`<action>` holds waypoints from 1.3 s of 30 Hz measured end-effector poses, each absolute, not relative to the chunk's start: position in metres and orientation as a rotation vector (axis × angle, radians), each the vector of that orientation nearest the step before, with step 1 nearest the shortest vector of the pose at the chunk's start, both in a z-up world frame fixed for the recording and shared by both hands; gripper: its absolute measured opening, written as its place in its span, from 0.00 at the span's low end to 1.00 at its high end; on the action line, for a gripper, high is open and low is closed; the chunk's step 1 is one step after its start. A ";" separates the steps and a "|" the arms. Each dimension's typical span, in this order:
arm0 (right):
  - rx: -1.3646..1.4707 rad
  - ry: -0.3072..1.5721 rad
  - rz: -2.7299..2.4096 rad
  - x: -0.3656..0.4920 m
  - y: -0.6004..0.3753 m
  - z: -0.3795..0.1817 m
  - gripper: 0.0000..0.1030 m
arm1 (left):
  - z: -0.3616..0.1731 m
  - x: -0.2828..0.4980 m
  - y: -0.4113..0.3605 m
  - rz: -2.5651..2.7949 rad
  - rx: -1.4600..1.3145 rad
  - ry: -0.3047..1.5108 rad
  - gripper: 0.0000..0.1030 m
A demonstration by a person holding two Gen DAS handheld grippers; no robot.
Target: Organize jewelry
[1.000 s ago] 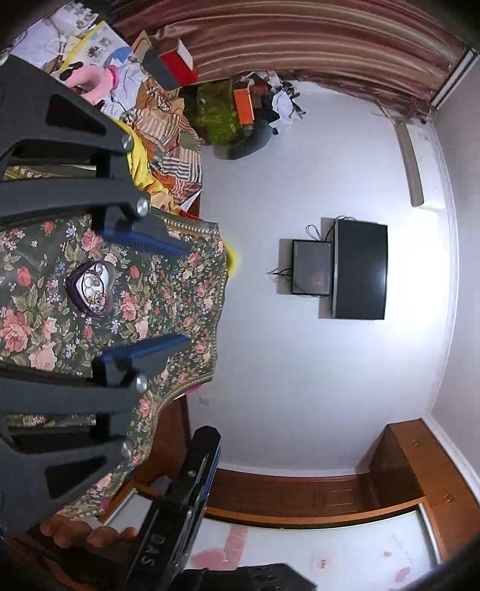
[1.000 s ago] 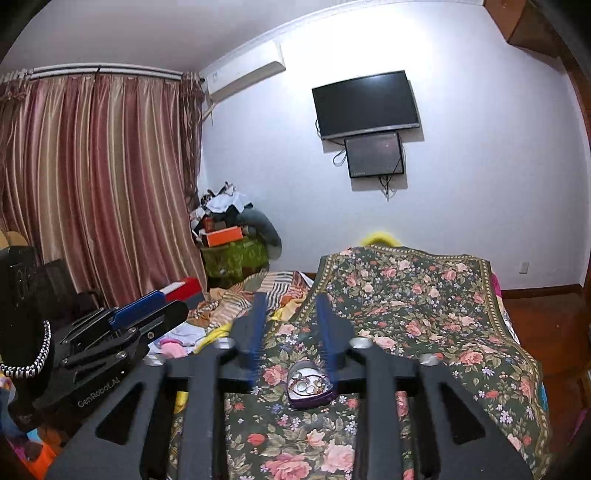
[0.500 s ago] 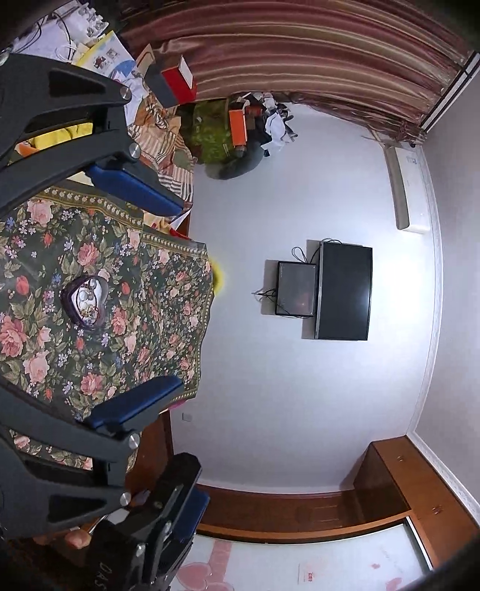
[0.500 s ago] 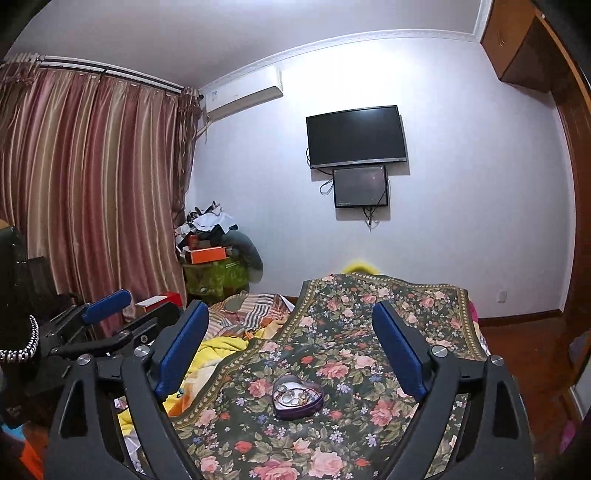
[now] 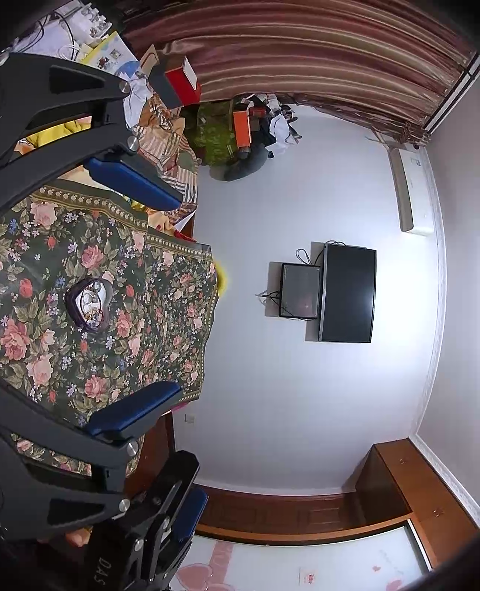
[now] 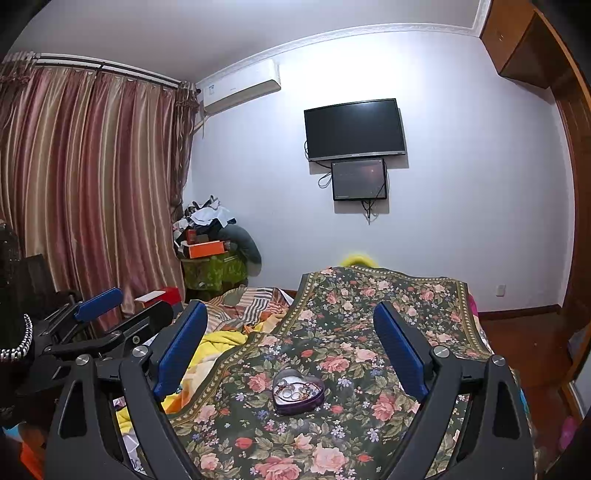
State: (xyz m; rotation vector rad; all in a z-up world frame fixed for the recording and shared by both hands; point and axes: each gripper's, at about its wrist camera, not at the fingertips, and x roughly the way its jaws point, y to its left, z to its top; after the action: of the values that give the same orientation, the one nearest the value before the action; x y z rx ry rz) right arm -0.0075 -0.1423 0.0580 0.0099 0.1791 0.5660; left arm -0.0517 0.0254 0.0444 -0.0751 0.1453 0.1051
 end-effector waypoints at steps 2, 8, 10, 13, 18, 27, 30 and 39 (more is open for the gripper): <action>0.010 0.181 0.568 -0.007 -0.142 0.058 0.87 | 0.044 -0.051 0.025 0.107 -0.078 0.146 0.91; 0.012 0.185 0.567 -0.006 -0.142 0.058 0.87 | 0.043 -0.053 0.030 0.120 -0.087 0.144 0.95; 0.010 0.184 0.565 -0.006 -0.142 0.059 0.87 | 0.043 -0.053 0.031 0.122 -0.094 0.143 0.97; 0.010 0.185 0.565 -0.007 -0.142 0.059 0.87 | 0.042 -0.052 0.034 0.123 -0.104 0.148 0.97; 0.009 0.182 0.558 -0.006 -0.142 0.059 0.90 | 0.041 -0.050 0.038 0.117 -0.113 0.156 0.97; 0.008 0.144 0.522 -0.010 -0.145 0.061 1.00 | 0.039 -0.050 0.039 0.117 -0.110 0.161 0.97; 0.010 0.147 0.524 -0.009 -0.145 0.062 1.00 | 0.038 -0.049 0.040 0.112 -0.113 0.166 0.97; 0.015 0.158 0.523 -0.008 -0.145 0.061 1.00 | 0.038 -0.049 0.042 0.107 -0.118 0.175 0.97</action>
State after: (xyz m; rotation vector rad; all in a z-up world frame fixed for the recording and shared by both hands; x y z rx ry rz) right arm -0.0078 -0.1447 0.0609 0.0148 0.1578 0.5227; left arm -0.0495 0.0417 0.0377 -0.1178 0.1750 0.1069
